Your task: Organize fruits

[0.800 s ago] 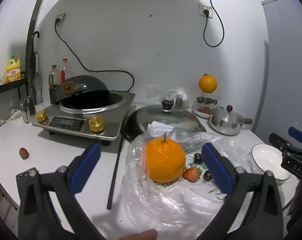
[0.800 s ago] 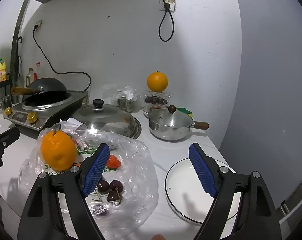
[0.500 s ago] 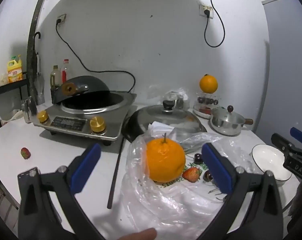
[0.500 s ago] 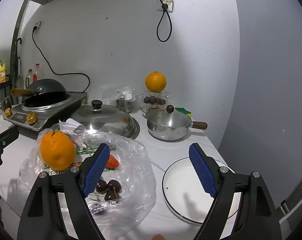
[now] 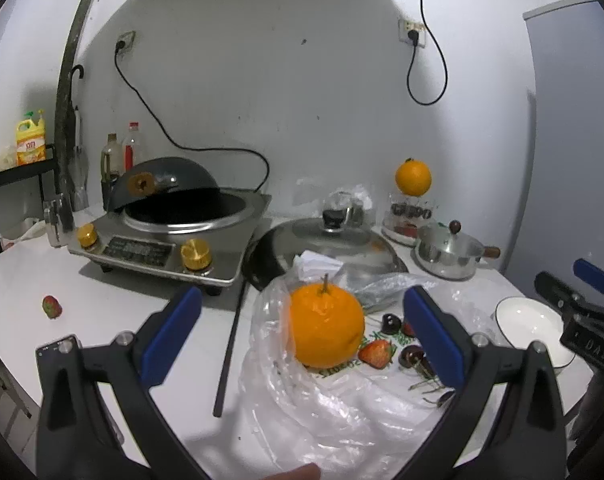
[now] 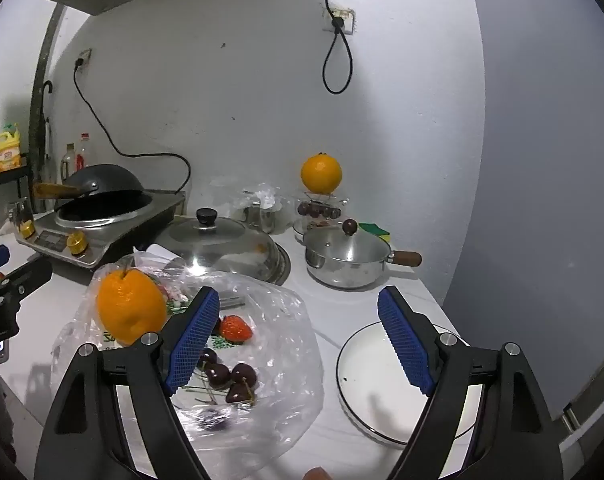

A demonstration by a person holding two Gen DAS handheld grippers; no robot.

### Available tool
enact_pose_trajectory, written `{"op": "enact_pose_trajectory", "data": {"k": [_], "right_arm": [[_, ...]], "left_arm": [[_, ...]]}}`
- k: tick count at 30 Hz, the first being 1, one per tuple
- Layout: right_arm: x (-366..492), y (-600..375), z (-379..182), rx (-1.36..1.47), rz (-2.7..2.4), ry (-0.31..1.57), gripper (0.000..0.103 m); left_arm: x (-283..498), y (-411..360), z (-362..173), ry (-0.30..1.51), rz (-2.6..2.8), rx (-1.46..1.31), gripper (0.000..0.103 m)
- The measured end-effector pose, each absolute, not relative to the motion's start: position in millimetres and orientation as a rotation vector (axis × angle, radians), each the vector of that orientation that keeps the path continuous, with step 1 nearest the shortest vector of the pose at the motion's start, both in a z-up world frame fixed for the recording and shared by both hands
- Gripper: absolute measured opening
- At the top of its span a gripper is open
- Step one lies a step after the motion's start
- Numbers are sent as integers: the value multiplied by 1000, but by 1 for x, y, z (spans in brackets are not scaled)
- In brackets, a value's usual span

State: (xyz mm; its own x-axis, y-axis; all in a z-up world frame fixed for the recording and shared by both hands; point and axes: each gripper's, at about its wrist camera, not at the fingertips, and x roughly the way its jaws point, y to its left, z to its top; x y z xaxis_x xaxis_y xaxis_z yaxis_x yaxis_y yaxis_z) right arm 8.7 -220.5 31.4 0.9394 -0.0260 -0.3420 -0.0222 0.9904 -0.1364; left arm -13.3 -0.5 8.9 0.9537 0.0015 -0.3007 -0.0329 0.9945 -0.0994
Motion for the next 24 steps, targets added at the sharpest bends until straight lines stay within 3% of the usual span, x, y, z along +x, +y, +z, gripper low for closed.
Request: {"op": "enact_pose_trajectory", "data": {"k": [24], "right_arm": [[4, -215, 32, -137, 20, 335, 84]], "left_arm": [[-17, -10, 14, 295, -16, -100, 102]]}}
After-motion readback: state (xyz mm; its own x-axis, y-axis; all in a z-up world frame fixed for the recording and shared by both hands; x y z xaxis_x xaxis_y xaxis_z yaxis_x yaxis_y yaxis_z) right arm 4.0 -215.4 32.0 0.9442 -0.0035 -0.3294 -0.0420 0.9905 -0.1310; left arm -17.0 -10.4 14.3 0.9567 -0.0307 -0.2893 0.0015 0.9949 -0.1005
